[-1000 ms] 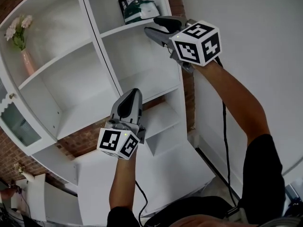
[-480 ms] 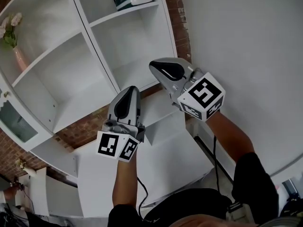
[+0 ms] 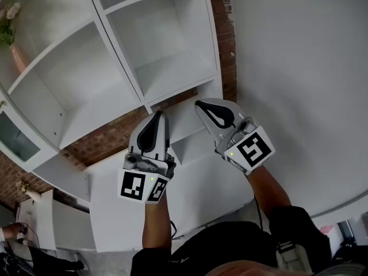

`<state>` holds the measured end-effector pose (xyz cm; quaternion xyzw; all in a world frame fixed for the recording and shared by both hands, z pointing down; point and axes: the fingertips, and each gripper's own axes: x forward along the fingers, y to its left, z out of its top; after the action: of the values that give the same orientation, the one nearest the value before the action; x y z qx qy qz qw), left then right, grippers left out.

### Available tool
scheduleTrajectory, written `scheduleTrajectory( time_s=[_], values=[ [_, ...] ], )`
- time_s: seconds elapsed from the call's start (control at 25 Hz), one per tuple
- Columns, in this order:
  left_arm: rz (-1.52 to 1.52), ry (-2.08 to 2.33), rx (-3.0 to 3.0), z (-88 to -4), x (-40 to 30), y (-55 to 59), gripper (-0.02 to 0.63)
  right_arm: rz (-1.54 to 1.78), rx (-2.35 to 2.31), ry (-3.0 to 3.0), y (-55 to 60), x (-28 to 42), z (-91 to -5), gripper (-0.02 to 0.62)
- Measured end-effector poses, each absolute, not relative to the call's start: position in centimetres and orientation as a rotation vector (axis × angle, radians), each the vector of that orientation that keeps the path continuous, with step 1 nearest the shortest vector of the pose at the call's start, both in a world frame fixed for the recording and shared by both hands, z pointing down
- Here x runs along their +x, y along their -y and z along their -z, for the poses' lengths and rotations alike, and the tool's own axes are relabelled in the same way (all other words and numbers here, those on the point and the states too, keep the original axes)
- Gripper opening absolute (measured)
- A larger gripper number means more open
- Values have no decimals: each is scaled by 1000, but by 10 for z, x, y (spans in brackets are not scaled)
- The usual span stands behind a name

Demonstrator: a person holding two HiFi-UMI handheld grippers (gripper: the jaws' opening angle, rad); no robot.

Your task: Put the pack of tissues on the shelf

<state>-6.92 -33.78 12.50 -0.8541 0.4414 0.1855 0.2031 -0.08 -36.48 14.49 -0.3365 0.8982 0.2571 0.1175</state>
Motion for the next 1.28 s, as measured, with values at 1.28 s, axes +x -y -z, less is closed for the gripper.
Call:
scheduleTrajectory(
  time_s=[1.28],
  values=[
    [-464,-1255,-2443,-168,-59,338,-3,-656,-992,-2675,362,6,-196,0]
  ],
)
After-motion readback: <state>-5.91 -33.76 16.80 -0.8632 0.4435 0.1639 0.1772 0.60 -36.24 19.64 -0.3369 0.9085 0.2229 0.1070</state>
